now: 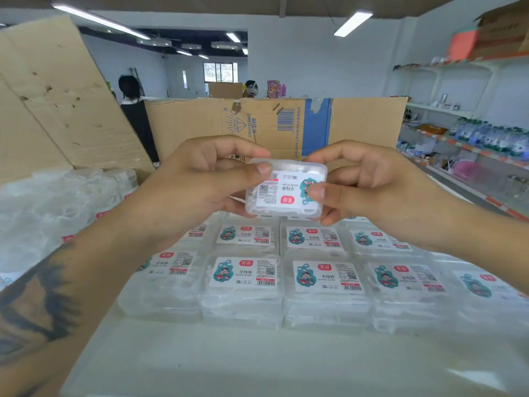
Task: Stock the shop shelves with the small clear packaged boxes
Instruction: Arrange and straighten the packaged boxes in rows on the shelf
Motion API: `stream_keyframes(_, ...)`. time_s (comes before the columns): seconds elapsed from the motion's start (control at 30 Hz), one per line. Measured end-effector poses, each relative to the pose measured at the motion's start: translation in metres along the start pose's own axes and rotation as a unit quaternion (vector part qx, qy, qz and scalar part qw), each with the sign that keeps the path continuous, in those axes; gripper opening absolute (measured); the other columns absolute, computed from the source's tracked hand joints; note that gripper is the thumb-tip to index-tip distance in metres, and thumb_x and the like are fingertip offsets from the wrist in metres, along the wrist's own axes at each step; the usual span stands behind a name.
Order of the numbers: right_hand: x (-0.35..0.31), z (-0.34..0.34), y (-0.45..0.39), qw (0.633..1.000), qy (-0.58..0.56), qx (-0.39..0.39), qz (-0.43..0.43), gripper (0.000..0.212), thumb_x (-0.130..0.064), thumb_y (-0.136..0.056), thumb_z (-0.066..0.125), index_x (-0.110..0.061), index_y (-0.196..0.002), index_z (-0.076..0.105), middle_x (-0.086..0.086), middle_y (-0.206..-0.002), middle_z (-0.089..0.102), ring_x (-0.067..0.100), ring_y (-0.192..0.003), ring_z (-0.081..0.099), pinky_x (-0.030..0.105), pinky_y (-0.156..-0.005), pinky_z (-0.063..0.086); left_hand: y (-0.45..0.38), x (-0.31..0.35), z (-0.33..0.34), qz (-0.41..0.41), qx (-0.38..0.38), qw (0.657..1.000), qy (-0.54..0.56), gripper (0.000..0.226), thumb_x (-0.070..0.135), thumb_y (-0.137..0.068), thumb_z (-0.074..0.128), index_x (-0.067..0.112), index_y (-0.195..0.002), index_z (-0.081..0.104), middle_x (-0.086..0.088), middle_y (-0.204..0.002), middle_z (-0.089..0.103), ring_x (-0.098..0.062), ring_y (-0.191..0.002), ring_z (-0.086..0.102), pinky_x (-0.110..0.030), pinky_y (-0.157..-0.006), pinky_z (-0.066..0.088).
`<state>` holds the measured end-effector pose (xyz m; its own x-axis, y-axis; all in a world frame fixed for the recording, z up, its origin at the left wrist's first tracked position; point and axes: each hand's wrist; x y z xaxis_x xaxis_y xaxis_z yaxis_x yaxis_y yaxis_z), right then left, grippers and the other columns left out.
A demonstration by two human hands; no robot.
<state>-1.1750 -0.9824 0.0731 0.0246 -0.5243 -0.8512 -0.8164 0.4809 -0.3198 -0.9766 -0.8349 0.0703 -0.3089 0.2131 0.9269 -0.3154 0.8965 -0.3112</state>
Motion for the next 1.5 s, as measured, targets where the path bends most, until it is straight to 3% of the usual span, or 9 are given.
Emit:
stream_keyframes(0.17,-0.002,-0.002,0.000,1.000,-0.019,0.011,0.021,0.054,-0.023,-0.072,0.091,-0.024,-0.119,0.064,0.018,-0.096,0.075,0.024,-0.081,0.069,0.038,-0.073,0.058,0.001,-0.001,0.000,-0.001,0.013,1.000,0.002,0.041,0.026,-0.078,0.073,0.008,-0.114,0.073,-0.018,-0.100,0.077,-0.027,-0.083,0.069,-0.032,-0.067,0.061)
stream_keyframes(0.43,-0.012,0.003,0.003,0.975,-0.210,0.061,0.032,0.052,-0.007,-0.067,0.077,-0.011,-0.113,0.055,0.019,-0.089,0.073,0.032,-0.084,0.075,0.043,-0.072,0.062,0.004,0.002,-0.002,-0.049,-0.060,0.994,-0.075,0.045,0.023,-0.070,0.084,0.002,-0.105,0.066,-0.017,-0.096,0.078,-0.033,-0.083,0.076,-0.041,-0.065,0.060)
stream_keyframes(0.67,-0.014,0.007,0.005,0.976,-0.206,0.005,0.065,0.064,-0.010,-0.069,0.077,-0.002,-0.127,0.050,0.018,-0.112,0.075,0.037,-0.107,0.072,0.051,-0.093,0.059,0.004,0.005,0.000,-0.039,-0.038,0.998,0.013,0.042,0.021,-0.070,0.080,0.002,-0.106,0.067,-0.018,-0.097,0.077,-0.033,-0.085,0.077,-0.038,-0.071,0.064)
stream_keyframes(0.9,-0.015,-0.006,0.000,0.979,-0.195,0.030,0.058,0.035,-0.015,-0.077,0.077,-0.009,-0.107,0.062,0.008,-0.086,0.072,0.019,-0.071,0.063,0.035,-0.064,0.058,0.005,0.002,0.003,0.060,-0.002,0.997,-0.042,0.064,0.028,-0.069,0.089,0.020,-0.125,0.059,-0.012,-0.097,0.078,-0.029,-0.086,0.075,-0.040,-0.078,0.062)
stream_keyframes(1.07,-0.011,-0.012,0.000,0.992,-0.123,-0.012,0.035,0.024,-0.015,-0.082,0.077,-0.014,-0.106,0.072,0.021,-0.105,0.074,0.032,-0.089,0.064,0.049,-0.080,0.047,0.006,-0.001,0.000,0.184,0.001,0.964,-0.191,0.089,0.035,-0.072,0.092,0.040,-0.148,0.046,0.011,-0.129,0.068,-0.016,-0.118,0.066,-0.042,-0.095,0.056)
stream_keyframes(1.2,-0.015,-0.018,0.001,0.996,-0.059,-0.063,0.008,0.032,-0.017,-0.078,0.083,-0.012,-0.106,0.071,0.019,-0.104,0.076,0.034,-0.090,0.068,0.052,-0.083,0.049,0.008,-0.003,0.002,0.213,-0.003,0.935,-0.283,0.078,0.038,-0.069,0.089,0.033,-0.140,0.059,0.030,-0.129,0.065,0.006,-0.124,0.058,-0.016,-0.102,0.045)
stream_keyframes(1.33,-0.024,-0.021,0.005,0.981,0.170,-0.068,-0.062,0.053,-0.039,-0.073,0.089,-0.025,-0.119,0.067,-0.006,-0.109,0.075,0.018,-0.098,0.071,0.029,-0.080,0.057,0.007,-0.007,0.013,0.184,0.041,0.944,-0.272,0.062,0.043,-0.064,0.091,0.040,-0.121,0.066,0.028,-0.111,0.071,0.007,-0.111,0.064,-0.018,-0.099,0.047)
stream_keyframes(1.4,-0.026,-0.020,0.007,0.936,0.337,-0.040,-0.098,0.060,-0.051,-0.066,0.087,-0.036,-0.120,0.066,-0.017,-0.110,0.068,0.001,-0.102,0.062,0.012,-0.080,0.047,0.005,-0.011,0.019,0.166,0.055,0.942,-0.288,0.060,0.048,-0.064,0.091,0.041,-0.118,0.067,0.027,-0.106,0.072,0.009,-0.108,0.064,-0.018,-0.096,0.048)
stream_keyframes(1.5,-0.028,-0.027,0.006,0.894,0.435,-0.027,-0.103,0.057,-0.050,-0.066,0.082,-0.039,-0.120,0.067,-0.022,-0.108,0.063,-0.004,-0.099,0.056,0.005,-0.082,0.040,0.002,-0.011,0.023,0.125,0.032,0.932,-0.337,0.072,0.067,-0.063,0.081,0.050,-0.129,0.058,0.029,-0.117,0.068,0.012,-0.115,0.058,-0.021,-0.101,0.046)
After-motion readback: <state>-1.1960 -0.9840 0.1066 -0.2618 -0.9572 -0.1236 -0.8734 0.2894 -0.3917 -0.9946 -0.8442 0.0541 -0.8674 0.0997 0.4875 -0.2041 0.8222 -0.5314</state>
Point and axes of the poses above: each hand's wrist, its own y-axis away from the middle knuckle, its own z-axis out of the palm, x = y × z
